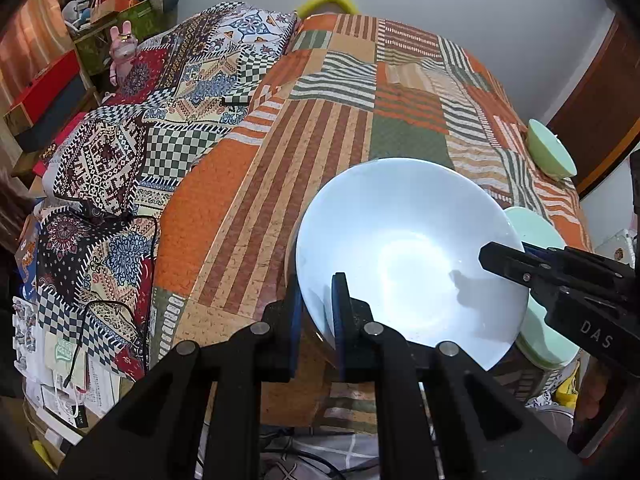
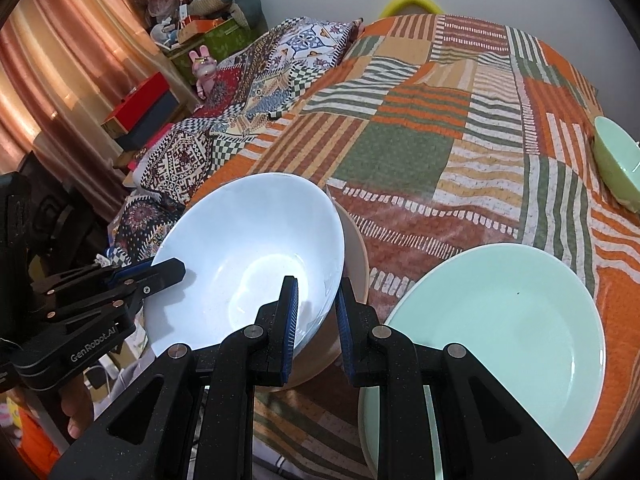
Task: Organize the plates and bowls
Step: 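Lower the white bowl down into the pink bowl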
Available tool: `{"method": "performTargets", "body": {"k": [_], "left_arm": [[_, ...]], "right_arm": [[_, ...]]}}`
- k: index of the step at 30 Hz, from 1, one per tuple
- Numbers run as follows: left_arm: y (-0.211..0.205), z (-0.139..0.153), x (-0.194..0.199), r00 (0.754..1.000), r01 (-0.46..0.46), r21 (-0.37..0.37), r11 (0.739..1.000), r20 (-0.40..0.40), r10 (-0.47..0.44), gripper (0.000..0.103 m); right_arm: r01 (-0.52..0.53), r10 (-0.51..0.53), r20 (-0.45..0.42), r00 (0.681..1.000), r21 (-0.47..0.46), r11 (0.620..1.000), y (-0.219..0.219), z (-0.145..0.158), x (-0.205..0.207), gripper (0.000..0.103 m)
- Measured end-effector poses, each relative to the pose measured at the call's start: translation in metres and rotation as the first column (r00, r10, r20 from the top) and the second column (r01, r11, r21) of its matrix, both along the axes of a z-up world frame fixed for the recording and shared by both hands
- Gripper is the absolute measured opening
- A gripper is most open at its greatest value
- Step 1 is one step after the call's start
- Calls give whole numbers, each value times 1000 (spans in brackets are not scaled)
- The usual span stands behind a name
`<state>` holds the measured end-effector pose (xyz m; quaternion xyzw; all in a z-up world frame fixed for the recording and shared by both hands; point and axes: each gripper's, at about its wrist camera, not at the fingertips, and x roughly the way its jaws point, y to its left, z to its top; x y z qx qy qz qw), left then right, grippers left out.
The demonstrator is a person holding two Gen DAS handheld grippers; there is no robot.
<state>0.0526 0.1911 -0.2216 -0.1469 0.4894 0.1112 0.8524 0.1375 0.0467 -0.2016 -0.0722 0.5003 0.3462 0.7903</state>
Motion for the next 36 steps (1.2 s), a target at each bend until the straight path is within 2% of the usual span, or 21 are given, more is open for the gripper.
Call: {"method": "performTargets", "body": {"k": [14, 31, 36], "left_arm": [[6, -13, 11, 1000, 3, -5, 1000, -23, -3, 13], [14, -17, 13, 1000, -12, -75, 997, -28, 10, 14], [13, -18, 13, 1000, -12, -65, 998, -30, 10, 14]], "right_arm": [[5, -6, -30, 1000, -21, 1000, 4, -14, 7, 19], [-17, 16, -55, 998, -12, 1000, 4, -13, 9, 20], [-18, 17, -52, 999, -13, 1000, 3, -10, 8, 20]]}}
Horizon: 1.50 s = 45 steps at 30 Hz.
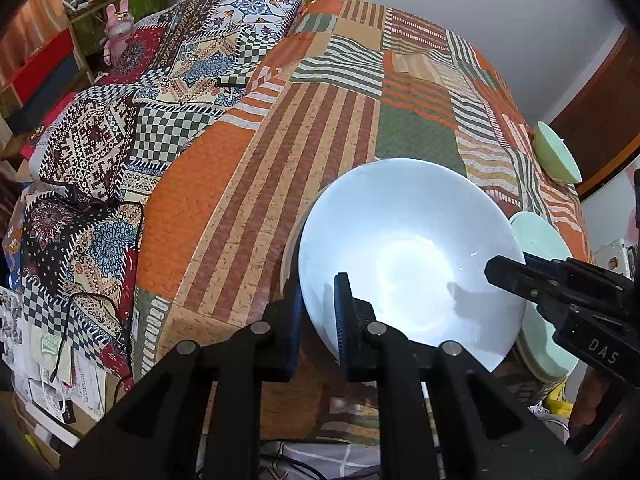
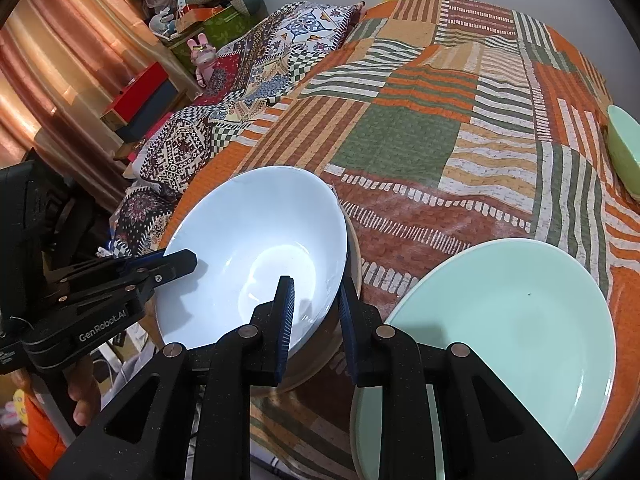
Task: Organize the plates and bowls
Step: 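Lower the white bowl down into the pink bowl, then open both tools and pull them back from the nested bowls, then reach both tools to the mint green bowl and close on its rim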
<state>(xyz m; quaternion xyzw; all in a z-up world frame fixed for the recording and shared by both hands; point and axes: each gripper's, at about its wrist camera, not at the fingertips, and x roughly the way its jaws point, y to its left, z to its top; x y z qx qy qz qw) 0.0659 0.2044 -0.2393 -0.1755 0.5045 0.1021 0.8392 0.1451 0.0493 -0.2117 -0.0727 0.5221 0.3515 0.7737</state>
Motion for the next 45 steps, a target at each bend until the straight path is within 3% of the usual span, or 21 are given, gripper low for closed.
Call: {"method": "performTargets", "body": {"k": [7, 11, 14, 17, 19, 21, 27, 32, 37, 45], "left_arm": [[-8, 1, 2, 1000, 8, 53, 999, -10, -8, 14], [-17, 6, 3, 999, 43, 134, 990, -29, -40, 17], [-17, 6, 4, 998, 51, 115, 992, -32, -47, 25], [-18, 9, 3, 998, 44, 123, 991, -39, -40, 27], [-17, 16, 0, 999, 36, 131, 991, -18, -34, 30], [-18, 26, -3, 1000, 27, 140, 990, 10, -28, 40], [-31, 64, -1, 993, 37, 158, 987, 103, -54, 44], [-59, 98, 10, 976, 86, 184, 979, 182, -120, 46], [-100, 137, 28, 940, 146, 226, 963, 273, -206, 51], [-158, 175, 74, 888, 233, 231, 945, 345, -303, 55]], "right_arm": [[4, -3, 46, 999, -30, 1000, -2, 5, -3, 22], [22, -21, 91, 996, -7, 1000, -11, 14, -3, 43], [27, -27, 101, 995, 2, 1000, -15, 18, -4, 43], [38, -39, 104, 994, 12, 999, -21, 21, -3, 43], [44, -46, 109, 993, 20, 999, -26, 25, -3, 43], [60, -63, 127, 990, 27, 998, -33, 31, -2, 43], [118, -127, 162, 979, 68, 991, -62, 49, 3, 43], [179, -194, 211, 958, 86, 980, -95, 68, 10, 43], [243, -264, 261, 929, 112, 964, -134, 89, 17, 43], [349, -380, 331, 864, 151, 925, -201, 120, 28, 47]]}}
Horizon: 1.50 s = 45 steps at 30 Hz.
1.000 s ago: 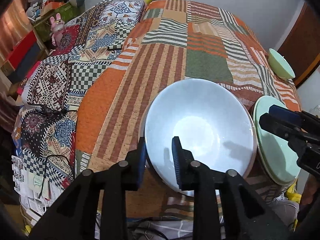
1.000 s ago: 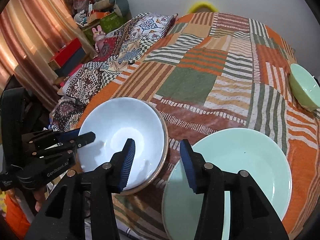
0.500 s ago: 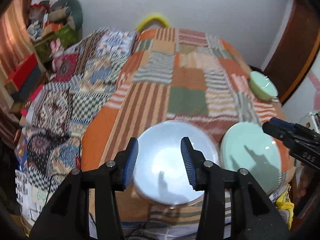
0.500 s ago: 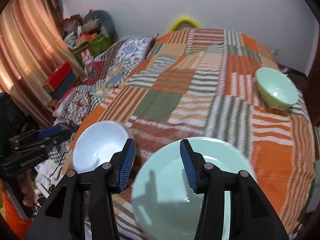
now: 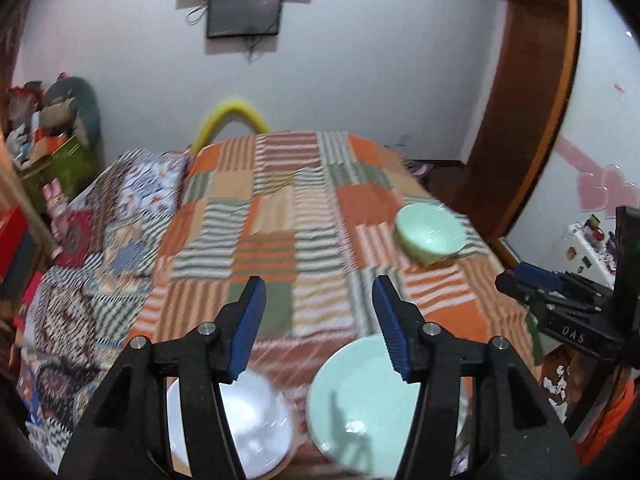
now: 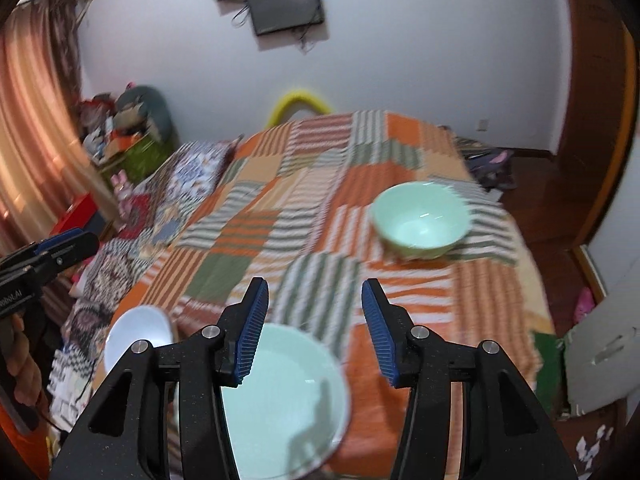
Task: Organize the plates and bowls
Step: 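Reach both tools to the mint green bowl and close on its rim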
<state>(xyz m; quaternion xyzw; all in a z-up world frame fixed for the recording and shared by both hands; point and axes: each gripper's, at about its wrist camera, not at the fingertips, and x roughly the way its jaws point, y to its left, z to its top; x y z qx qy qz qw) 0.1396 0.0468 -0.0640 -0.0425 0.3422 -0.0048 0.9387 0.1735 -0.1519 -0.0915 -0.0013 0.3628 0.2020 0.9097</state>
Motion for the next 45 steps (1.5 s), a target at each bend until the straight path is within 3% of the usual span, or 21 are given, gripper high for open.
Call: {"method": "performTargets", "body": {"k": [3, 5, 9, 19, 31, 37, 45], "left_arm": [[-19, 8, 18, 999, 29, 7, 1000, 14, -29, 55], [-32, 14, 32, 998, 52, 7, 999, 22, -53, 55], [-56, 21, 61, 996, 82, 2, 997, 39, -82, 67], [-87, -7, 142, 991, 130, -22, 991, -23, -130, 68], [-86, -97, 219, 980, 106, -91, 990, -160, -120, 67], [-90, -128, 237, 971, 123, -90, 988, -195, -139, 67], [-94, -149, 254, 962, 129, -96, 987, -230, -148, 67]], "right_arm": [[44, -45, 31, 999, 15, 999, -23, 10, 4, 57], [70, -71, 51, 996, 27, 997, -37, 16, 8, 58], [107, -110, 71, 991, 39, 993, -57, 27, 19, 58], [178, -181, 89, 979, 42, 983, -85, 31, 69, 58], [195, -193, -68, 979, 20, 981, -92, -37, 139, 58], [200, -195, -143, 970, 20, 980, -92, -67, 164, 50], [171, -162, -242, 957, 20, 985, -87, -98, 184, 30]]}}
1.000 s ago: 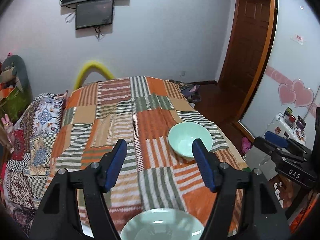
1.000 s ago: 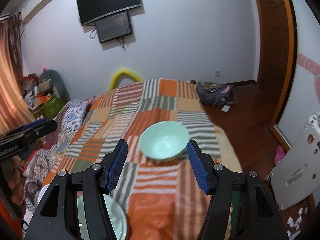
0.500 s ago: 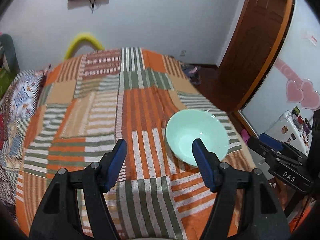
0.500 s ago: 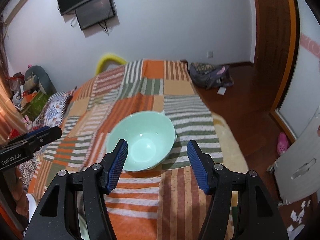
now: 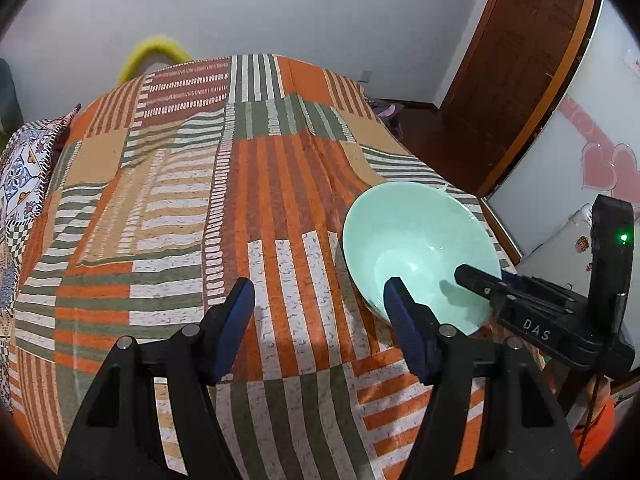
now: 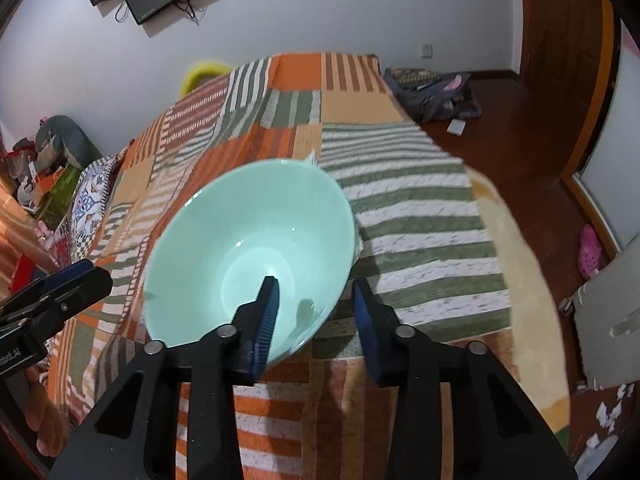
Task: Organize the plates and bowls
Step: 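Reach both tools to the mint green bowl and close on its rim, then lift the mint green bowl and carry it toward the white bowl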
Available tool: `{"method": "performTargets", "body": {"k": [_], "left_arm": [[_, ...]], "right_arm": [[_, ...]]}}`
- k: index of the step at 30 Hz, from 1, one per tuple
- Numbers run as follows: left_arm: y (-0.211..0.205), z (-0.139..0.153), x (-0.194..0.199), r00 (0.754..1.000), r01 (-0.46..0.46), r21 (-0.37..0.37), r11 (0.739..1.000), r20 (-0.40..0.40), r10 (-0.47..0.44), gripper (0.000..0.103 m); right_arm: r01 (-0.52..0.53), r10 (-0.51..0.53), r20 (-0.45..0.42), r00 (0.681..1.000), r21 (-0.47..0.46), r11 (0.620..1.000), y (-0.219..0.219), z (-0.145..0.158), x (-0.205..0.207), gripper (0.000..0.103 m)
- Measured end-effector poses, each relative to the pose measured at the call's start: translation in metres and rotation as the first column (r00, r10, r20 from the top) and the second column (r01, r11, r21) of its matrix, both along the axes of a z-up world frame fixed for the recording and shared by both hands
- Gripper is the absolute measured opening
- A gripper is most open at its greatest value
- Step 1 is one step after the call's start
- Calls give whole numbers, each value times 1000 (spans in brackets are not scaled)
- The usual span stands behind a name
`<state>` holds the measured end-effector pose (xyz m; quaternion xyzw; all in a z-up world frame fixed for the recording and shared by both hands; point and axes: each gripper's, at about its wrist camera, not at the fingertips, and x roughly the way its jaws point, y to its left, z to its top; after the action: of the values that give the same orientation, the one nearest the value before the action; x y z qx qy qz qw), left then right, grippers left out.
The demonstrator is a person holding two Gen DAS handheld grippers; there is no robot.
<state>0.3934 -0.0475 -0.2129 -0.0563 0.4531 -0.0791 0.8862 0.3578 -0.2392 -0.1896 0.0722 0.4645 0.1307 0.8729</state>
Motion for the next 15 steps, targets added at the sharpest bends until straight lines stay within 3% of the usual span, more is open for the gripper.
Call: {"method": "performTargets", "body": {"k": [10, 15], "left_arm": [[-8, -13, 6, 1000, 8, 6, 1000, -23, -8, 66], [-7, -22, 12, 998, 0, 13, 1000, -56, 1, 55]], "right_arm": [[-66, 66, -16, 998, 26, 998, 7, -5, -3, 25], [-129, 130, -19, 991, 18, 991, 21, -8, -11, 24]]}}
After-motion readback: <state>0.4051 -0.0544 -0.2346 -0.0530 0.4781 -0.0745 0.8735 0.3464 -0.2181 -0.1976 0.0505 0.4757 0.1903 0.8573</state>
